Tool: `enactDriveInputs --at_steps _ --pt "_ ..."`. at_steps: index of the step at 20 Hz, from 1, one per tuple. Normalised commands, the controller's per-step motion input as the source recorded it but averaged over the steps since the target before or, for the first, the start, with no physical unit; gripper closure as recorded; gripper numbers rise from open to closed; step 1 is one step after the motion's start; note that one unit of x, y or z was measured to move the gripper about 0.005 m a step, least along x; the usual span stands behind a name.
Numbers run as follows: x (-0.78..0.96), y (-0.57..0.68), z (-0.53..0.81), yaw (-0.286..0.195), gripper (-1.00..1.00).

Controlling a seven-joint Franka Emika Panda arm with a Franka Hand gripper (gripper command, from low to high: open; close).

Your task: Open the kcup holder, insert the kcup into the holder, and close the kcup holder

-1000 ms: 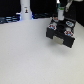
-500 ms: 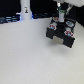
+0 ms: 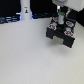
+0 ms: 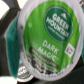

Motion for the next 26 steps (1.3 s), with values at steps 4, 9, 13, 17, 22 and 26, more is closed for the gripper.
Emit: enactDriveInputs --at_steps 4,9,13,17,22,26 --pt "0.63 -0.06 0.1 0.0 1.0" --pt "0.27 0.04 -0.05 0.002 1.0" --pt "0.06 0.03 -0.02 0.002 1.0" --pt "0.13 0.09 0.14 0.002 1.0" --pt "0.15 0.1 0.02 0.001 1.0" --pt "0.1 0.08 -0.2 0.006 1.0"
